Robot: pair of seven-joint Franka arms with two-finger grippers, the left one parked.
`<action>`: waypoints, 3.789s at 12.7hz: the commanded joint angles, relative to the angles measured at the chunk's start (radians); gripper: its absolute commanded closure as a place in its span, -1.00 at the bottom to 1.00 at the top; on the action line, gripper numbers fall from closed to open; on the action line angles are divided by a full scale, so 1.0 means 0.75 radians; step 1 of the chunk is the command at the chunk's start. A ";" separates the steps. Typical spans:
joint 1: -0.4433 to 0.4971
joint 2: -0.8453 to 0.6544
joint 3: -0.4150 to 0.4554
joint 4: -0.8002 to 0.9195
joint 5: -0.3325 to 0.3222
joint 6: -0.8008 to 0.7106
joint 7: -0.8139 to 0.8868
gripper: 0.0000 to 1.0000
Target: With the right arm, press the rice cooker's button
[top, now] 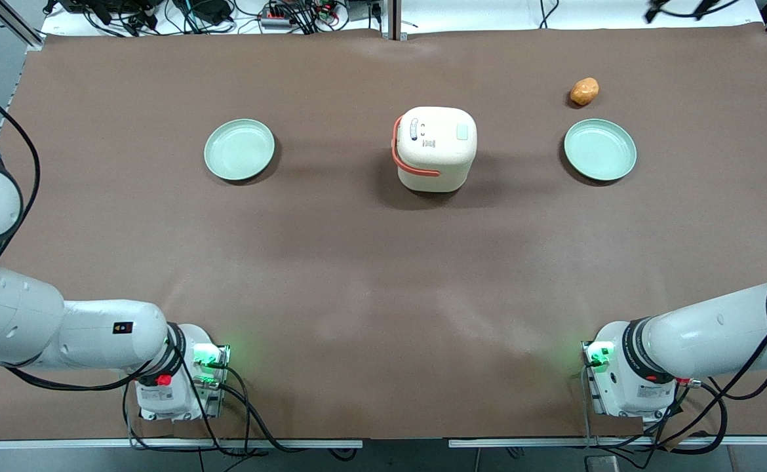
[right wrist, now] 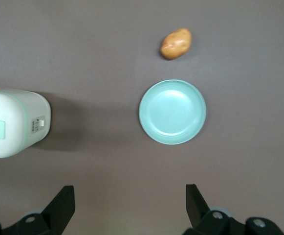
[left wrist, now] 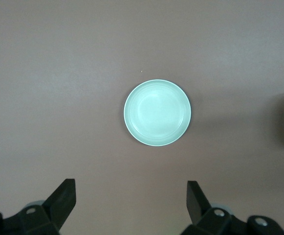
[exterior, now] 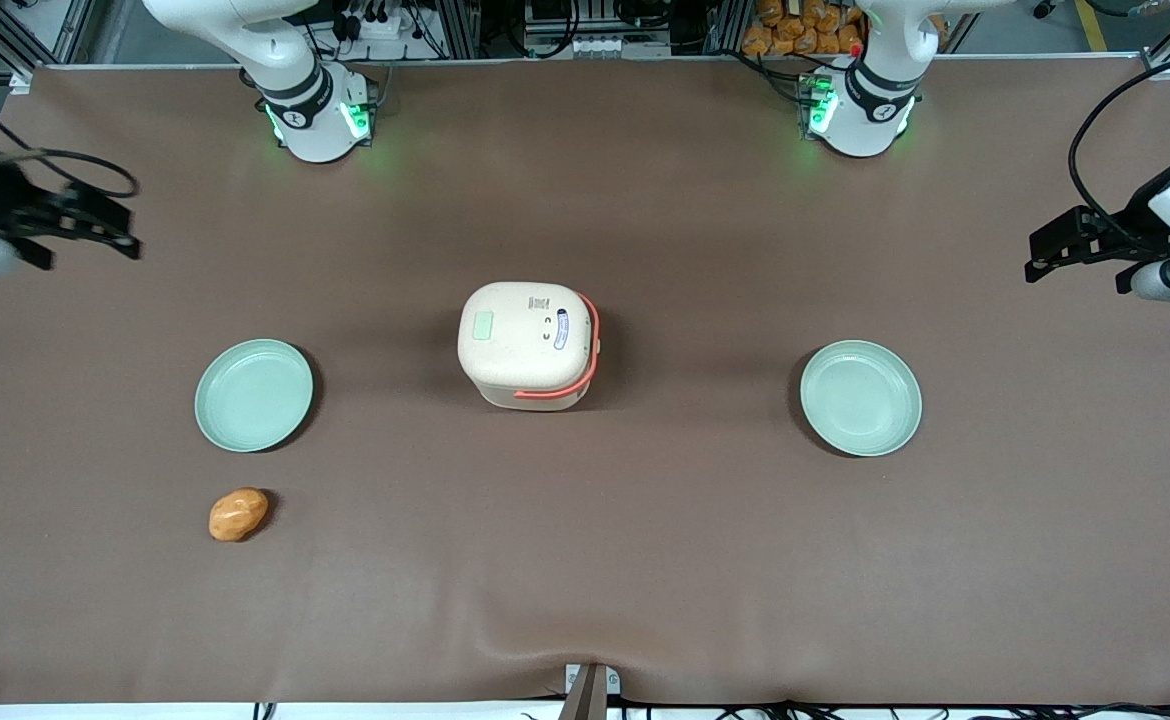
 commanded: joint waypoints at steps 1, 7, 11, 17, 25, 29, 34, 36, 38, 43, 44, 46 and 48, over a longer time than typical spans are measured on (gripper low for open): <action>0.143 0.088 -0.006 0.009 0.004 0.065 0.161 -0.98; 0.315 0.243 -0.006 -0.064 0.004 0.261 0.340 0.89; 0.395 0.264 -0.006 -0.173 0.006 0.412 0.482 1.00; 0.550 0.348 -0.006 -0.179 0.004 0.494 0.673 1.00; 0.636 0.385 -0.006 -0.181 0.000 0.570 0.673 1.00; 0.667 0.423 -0.006 -0.179 0.000 0.597 0.673 1.00; 0.712 0.446 -0.006 -0.183 0.002 0.591 0.675 1.00; 0.716 0.462 -0.006 -0.183 0.002 0.597 0.677 1.00; 0.722 0.475 -0.006 -0.183 0.002 0.597 0.677 1.00; 0.741 0.505 -0.006 -0.183 0.004 0.617 0.694 1.00; 0.743 0.507 -0.006 -0.183 0.004 0.621 0.694 1.00; 0.745 0.512 -0.006 -0.183 0.004 0.623 0.694 1.00; 0.751 0.530 -0.006 -0.185 0.002 0.629 0.704 1.00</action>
